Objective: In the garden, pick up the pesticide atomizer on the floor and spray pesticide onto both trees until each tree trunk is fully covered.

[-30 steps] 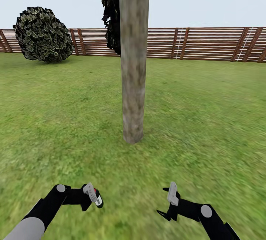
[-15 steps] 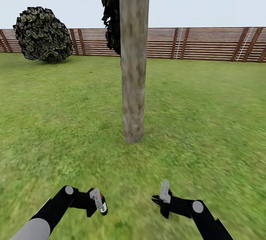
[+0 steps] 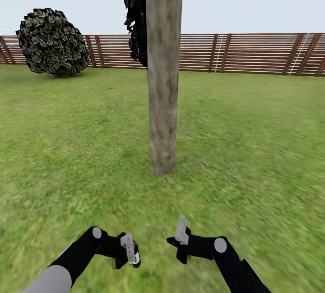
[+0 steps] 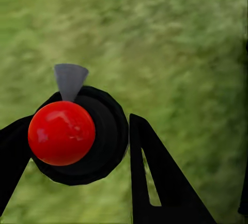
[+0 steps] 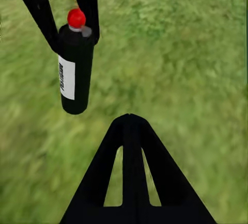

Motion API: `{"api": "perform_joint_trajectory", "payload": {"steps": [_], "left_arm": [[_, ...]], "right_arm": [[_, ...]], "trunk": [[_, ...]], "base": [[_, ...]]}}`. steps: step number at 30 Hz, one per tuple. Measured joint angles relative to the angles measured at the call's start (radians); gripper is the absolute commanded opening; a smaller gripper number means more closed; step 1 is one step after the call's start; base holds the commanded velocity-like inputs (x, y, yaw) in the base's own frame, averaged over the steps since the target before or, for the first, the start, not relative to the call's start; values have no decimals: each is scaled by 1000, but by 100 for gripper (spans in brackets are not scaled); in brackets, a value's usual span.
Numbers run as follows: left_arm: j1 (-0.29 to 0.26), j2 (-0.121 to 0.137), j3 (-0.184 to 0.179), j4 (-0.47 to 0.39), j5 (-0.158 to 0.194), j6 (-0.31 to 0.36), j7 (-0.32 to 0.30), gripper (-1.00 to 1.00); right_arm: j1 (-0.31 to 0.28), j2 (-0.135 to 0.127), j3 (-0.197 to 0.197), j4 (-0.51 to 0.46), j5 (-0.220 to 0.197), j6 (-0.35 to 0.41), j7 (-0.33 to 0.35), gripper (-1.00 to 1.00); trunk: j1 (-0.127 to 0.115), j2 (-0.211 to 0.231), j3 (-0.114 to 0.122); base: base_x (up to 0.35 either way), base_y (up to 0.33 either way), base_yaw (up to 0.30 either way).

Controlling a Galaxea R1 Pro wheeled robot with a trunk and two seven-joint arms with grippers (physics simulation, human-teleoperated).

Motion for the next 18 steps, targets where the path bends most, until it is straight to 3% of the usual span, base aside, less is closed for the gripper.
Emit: {"api": "perform_joint_trajectory", "payload": {"steps": [1,6,18], "left_arm": [[0,-17,-2,-1,-1,-1,0,-100],[-1,-40,-4,-1,-2,-1,0,-100],[-2,-70,-8,-7,2,-2,3,-100]], "right_arm": [[0,12,1,-3,0,3,0,-100],[0,25,1,-5,0,4,0,-100],[-2,36,1,-5,0,4,0,-100]], "trunk": [[0,0,0],[0,0,0],[0,0,0]], "base": [[0,0,0],[0,0,0],[0,0,0]]}}
